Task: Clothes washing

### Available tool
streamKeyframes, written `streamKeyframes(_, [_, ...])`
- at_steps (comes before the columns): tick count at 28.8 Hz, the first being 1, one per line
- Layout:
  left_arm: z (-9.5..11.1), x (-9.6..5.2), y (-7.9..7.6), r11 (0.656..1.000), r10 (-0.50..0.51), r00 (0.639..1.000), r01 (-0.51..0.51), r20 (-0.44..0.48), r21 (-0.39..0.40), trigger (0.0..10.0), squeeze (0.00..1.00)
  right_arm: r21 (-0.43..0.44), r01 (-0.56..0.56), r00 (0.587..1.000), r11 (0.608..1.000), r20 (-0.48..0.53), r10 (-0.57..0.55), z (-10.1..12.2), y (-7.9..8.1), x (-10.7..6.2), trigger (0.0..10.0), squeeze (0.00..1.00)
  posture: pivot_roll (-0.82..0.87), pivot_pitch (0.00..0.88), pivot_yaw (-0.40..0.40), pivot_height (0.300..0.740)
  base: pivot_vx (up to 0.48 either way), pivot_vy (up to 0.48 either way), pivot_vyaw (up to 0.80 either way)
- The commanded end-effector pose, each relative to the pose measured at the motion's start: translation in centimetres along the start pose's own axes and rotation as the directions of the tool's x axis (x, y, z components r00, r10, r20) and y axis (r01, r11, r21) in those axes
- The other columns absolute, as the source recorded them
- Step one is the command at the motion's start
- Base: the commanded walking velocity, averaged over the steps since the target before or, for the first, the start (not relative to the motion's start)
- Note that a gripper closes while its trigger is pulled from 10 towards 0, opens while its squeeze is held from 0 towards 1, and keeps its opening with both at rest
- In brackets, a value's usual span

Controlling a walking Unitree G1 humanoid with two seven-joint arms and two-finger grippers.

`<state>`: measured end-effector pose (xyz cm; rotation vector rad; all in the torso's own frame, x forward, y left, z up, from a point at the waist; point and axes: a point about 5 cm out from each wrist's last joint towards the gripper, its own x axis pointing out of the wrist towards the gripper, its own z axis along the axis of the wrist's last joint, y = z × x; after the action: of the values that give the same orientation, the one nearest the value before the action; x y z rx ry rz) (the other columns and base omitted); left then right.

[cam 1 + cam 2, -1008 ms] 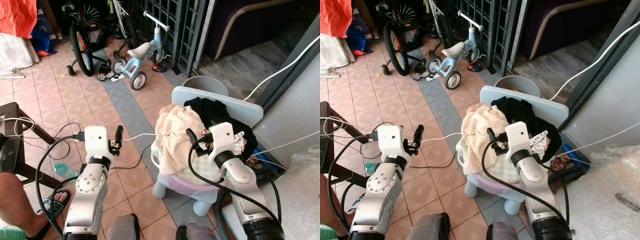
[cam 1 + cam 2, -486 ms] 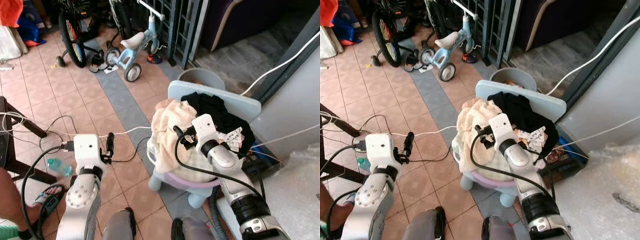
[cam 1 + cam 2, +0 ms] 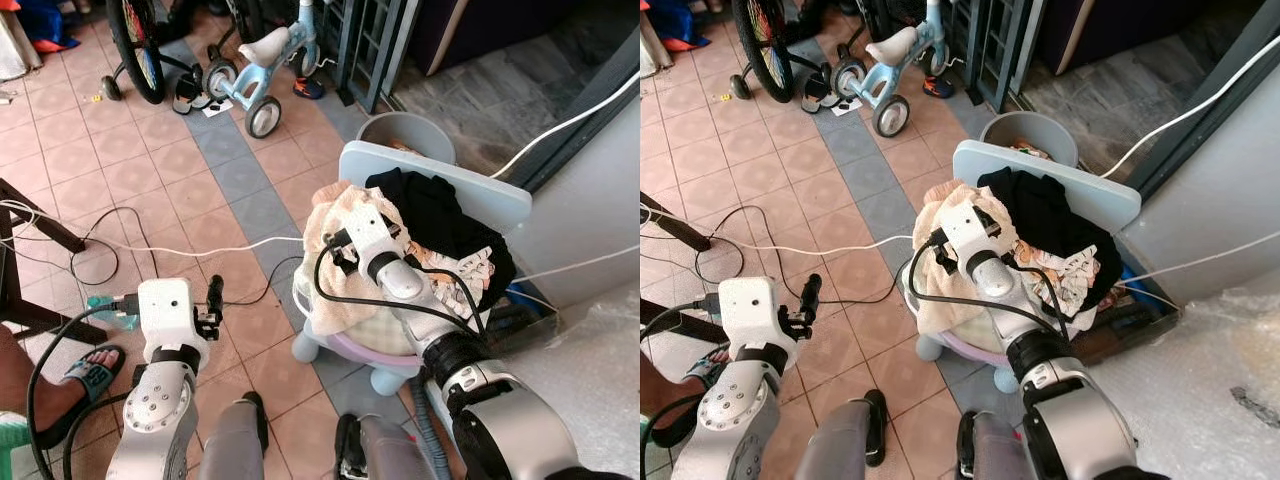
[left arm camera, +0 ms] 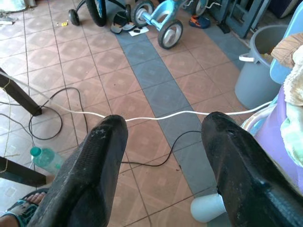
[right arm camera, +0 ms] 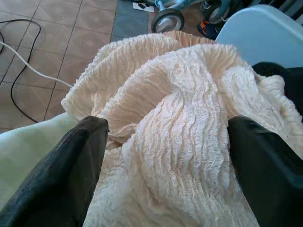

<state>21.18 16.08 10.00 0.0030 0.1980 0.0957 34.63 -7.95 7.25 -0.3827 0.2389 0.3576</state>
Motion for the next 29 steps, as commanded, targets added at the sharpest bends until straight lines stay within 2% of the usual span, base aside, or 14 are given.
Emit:
streamKeyframes(1, [-0.1, -0.4, 0.1, 1.000, 0.016, 1.000, -0.015, -0.016, 0.009, 10.0, 0.00, 0.065, 0.026, 0.991, 0.998, -0.131, -0.018, -2.1, 0.4, -0.2, 0.0, 0.00, 0.21, 0.301, -0.072, 0.740, 0.000, 0.000, 0.00])
streamKeyframes(2, [0.0, -0.4, 0.1, 1.000, 0.017, 1.000, -0.017, -0.018, 0.008, 10.0, 0.00, 0.078, 0.047, 0.984, 0.996, -0.174, -0.032, -2.7, 0.5, -0.2, 0.0, 0.00, 0.21, 0.300, -0.074, 0.740, 0.000, 0.000, 0.00])
streamKeyframes(7, [0.0, -0.3, 0.0, 1.000, 0.018, 1.000, -0.018, -0.023, 0.009, 10.0, 0.00, 0.063, 0.056, 0.981, 0.996, -0.187, -0.043, -3.0, 0.4, -0.3, 0.0, 0.00, 0.20, 0.293, -0.075, 0.740, 0.000, 0.000, 0.00])
streamKeyframes(17, [0.1, 1.0, -0.3, 1.000, 0.014, 1.000, -0.013, -0.021, 0.017, 10.0, 0.00, 0.063, 0.086, 0.966, 0.994, -0.248, -0.068, -5.2, -1.1, -1.1, 0.0, 0.00, 0.17, 0.251, -0.076, 0.740, 0.000, 0.000, 0.00])
streamKeyframes(20, [0.3, 1.7, -0.6, 1.000, 0.003, 1.000, -0.003, -0.009, 0.017, 10.0, 0.00, 0.109, 0.091, 0.961, 0.990, -0.271, -0.059, -6.2, -1.2, -1.6, 0.0, 0.00, 0.16, 0.230, -0.074, 0.740, 0.000, 0.000, 0.00])
streamKeyframes(29, [0.6, 2.7, -0.7, 1.000, 0.004, 1.000, -0.004, 0.008, 0.017, 10.0, 0.00, 0.173, 0.090, 0.962, 0.981, -0.269, -0.041, -6.5, -1.4, -1.8, 0.0, 0.00, 0.15, 0.198, -0.076, 0.740, 0.000, 0.000, 0.00])
